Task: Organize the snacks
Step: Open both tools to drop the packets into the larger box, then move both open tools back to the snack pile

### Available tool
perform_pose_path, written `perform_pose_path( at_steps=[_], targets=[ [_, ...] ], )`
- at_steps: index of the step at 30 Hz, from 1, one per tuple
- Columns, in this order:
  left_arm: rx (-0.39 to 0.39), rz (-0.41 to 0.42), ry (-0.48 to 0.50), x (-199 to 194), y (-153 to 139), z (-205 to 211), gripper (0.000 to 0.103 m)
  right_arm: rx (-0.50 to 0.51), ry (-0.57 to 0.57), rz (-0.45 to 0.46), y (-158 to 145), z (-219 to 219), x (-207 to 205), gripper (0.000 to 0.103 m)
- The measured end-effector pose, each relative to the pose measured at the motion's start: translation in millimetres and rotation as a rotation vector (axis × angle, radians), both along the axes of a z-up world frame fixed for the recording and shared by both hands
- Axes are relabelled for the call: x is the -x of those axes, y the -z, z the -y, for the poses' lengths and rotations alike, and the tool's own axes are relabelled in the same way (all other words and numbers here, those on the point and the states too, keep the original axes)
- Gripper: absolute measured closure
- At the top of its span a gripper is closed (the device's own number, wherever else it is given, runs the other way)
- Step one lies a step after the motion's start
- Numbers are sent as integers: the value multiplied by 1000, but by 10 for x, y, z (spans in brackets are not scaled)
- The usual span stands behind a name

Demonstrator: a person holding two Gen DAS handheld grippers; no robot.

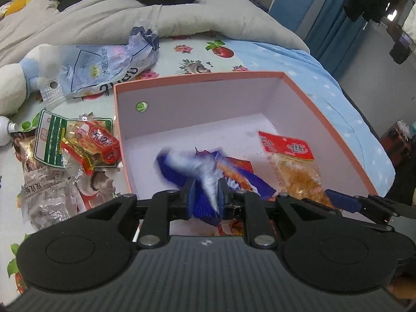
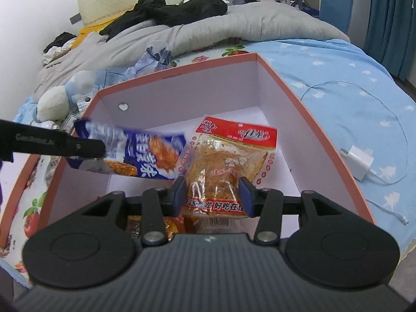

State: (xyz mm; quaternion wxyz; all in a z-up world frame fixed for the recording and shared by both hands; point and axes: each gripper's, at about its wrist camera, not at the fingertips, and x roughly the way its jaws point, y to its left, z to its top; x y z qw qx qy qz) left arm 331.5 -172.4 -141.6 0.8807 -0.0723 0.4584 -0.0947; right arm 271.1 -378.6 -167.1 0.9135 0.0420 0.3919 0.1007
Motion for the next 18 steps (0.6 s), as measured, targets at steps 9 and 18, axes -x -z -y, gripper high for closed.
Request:
perform_pose_path(
  at_steps=[9, 18],
  targets=[
    [7, 94, 8, 343, -351, -144, 38, -37, 46, 31, -175, -33, 240, 42],
    [38, 199, 16, 981, -811, -286, 38, -64, 38, 121, -464, -214, 806, 42]
  ],
)
